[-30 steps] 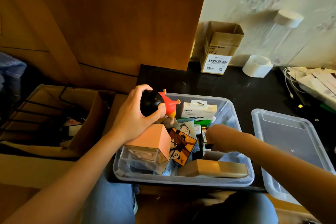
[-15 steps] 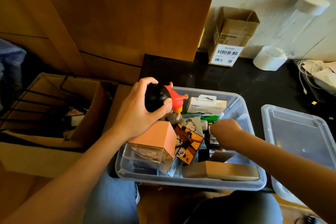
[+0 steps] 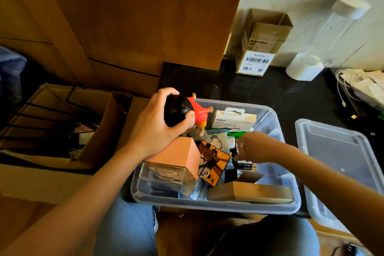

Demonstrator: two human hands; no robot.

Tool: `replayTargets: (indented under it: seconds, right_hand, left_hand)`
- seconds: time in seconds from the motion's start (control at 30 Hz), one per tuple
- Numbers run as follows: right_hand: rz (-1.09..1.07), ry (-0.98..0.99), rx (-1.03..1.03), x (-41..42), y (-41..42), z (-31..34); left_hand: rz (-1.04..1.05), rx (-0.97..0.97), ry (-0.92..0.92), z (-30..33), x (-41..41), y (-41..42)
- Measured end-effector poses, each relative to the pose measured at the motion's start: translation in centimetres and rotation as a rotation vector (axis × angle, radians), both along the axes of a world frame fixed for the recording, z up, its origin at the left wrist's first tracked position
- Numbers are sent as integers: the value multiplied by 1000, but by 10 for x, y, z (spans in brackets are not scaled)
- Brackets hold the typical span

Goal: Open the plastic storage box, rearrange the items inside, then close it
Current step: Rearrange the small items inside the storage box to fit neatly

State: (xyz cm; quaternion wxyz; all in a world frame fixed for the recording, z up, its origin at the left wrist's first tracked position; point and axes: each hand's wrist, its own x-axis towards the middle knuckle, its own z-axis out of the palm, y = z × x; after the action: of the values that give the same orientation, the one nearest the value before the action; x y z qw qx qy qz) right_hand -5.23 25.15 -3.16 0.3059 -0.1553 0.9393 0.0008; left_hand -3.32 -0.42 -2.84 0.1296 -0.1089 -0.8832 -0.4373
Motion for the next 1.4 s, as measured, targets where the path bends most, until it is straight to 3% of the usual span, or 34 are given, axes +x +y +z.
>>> replayTargets:
  seconds: [0.17,0.5,0.67,0.77,0.83,0.9,1.03,1.17,1.23,1.4]
  right_hand:
    - [-213,-141,-374,12,8,27]
    - [-205,-2,-493,34,16,44]
    - [-207,57,-579,49,23,54]
    - [-148,-96,-699,56,29,61]
    - [-89,-248,-722,62,32,64]
    - [-29,-330,-679,68,32,64]
    - [62,-218,-542,70,26,49]
    - [66,-126,-555,71,22,42]
    - [51,-92,-579,71,23,40]
    - [-21,-51,-582,72,29,28]
  left_hand:
    - [-19,51,25,1,1,-2]
    - [-105,-164,-80,-2,-3,0]
    - [-68,58,-45,11,10,-2]
    - [-159,119,-152,25,29,-11]
    - [-326,12,-346,30,43,-17]
    - [-401,-225,-441,30,55,-22]
    - [-425,-346,-456,35,57,-25]
    - [-460,-539,-405,38,52,-22]
    - [-412,-446,-358,41,50,-22]
    - [-183,372,-341,51,31,-5]
